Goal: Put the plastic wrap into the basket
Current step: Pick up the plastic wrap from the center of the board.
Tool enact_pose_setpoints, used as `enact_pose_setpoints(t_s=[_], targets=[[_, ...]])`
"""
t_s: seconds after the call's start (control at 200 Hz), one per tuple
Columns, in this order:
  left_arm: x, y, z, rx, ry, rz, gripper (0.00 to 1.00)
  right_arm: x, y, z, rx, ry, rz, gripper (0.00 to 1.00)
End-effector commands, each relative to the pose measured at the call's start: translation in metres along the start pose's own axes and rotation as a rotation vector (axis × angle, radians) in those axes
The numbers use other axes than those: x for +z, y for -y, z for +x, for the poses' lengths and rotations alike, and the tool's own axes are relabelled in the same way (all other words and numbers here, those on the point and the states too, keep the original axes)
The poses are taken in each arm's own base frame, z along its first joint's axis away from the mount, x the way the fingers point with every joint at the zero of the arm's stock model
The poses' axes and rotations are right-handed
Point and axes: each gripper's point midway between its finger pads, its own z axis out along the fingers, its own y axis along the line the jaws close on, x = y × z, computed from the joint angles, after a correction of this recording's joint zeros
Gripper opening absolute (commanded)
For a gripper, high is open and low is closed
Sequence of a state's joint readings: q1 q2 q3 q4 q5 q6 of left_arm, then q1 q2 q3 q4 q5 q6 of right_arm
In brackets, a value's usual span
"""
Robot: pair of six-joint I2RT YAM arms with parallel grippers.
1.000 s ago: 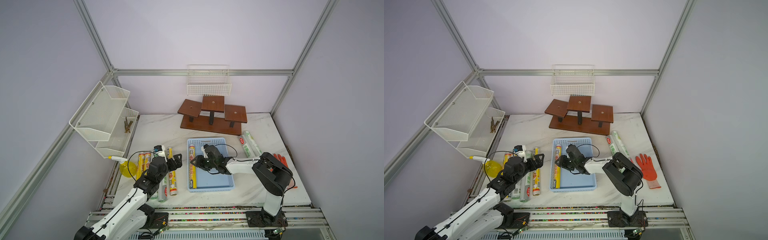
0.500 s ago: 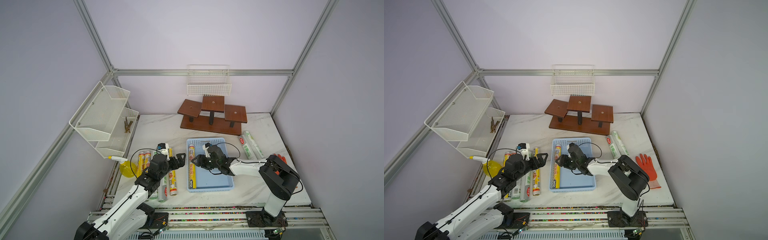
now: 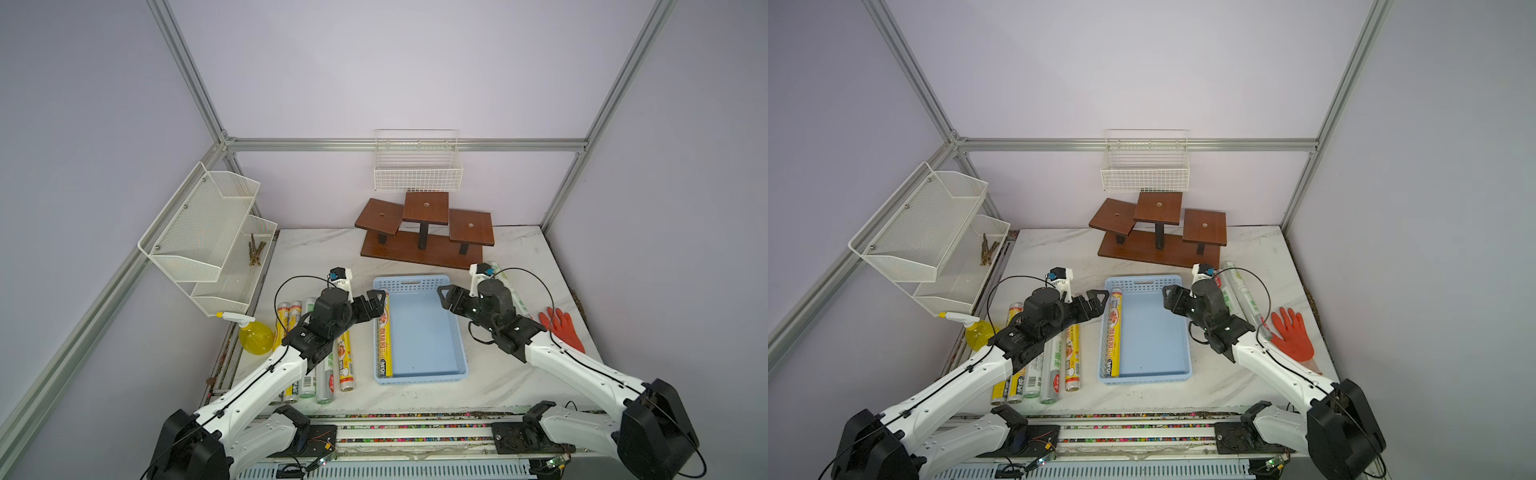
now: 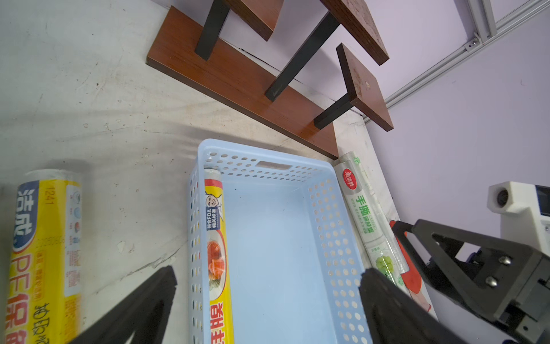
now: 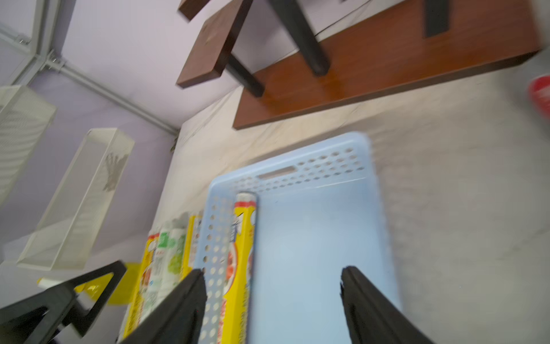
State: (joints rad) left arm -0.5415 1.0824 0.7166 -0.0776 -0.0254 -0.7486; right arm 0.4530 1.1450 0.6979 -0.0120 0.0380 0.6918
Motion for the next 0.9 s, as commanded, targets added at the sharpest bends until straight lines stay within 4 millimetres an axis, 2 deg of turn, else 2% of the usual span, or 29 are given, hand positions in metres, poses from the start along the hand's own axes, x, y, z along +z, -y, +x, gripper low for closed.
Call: enact_pose_setpoints(t_s=[0.0,0.075,0.2,0.365,0.5,0.565,0.58,0.61,0.7,0.8,0.895], targets=[[0.004,0.020,-0.012,0.038,0.041,0.001,1.00,-0.014,0.073,-0.005,-0.029,0.020,0.236,0.80],[0.013,0.030,-0.008,0.075,0.012,0.006,1.00,-0.021,0.103,-0.013,-0.002,0.043,0.307,0.80],[0.027,0.046,0.005,0.157,-0.054,0.019,1.00,-0.027,0.146,-0.015,0.085,0.041,0.391,0.81],[0.044,0.053,0.028,0.242,-0.134,0.011,1.00,-0.030,0.178,-0.019,0.106,0.026,0.473,0.80],[0.054,0.056,0.043,0.260,-0.185,0.018,1.00,-0.028,0.188,-0.025,0.070,-0.004,0.516,0.79],[0.055,0.067,0.046,0.260,-0.195,0.052,1.00,-0.023,0.191,-0.024,0.043,-0.034,0.532,0.76],[0.063,0.063,0.055,0.265,-0.221,0.041,1.00,-0.023,0.193,-0.023,0.041,-0.043,0.543,0.76],[0.065,0.065,0.059,0.272,-0.231,0.046,1.00,-0.022,0.197,-0.023,0.035,-0.059,0.567,0.75],[0.066,0.073,0.063,0.291,-0.233,0.062,1.00,-0.014,0.200,-0.021,-0.008,-0.114,0.579,0.72],[0.068,0.085,0.063,0.274,-0.226,0.109,1.00,0.003,0.193,-0.013,-0.070,-0.235,0.522,0.68],[0.070,0.096,0.064,0.273,-0.228,0.147,1.00,0.012,0.200,-0.007,-0.075,-0.297,0.544,0.68]])
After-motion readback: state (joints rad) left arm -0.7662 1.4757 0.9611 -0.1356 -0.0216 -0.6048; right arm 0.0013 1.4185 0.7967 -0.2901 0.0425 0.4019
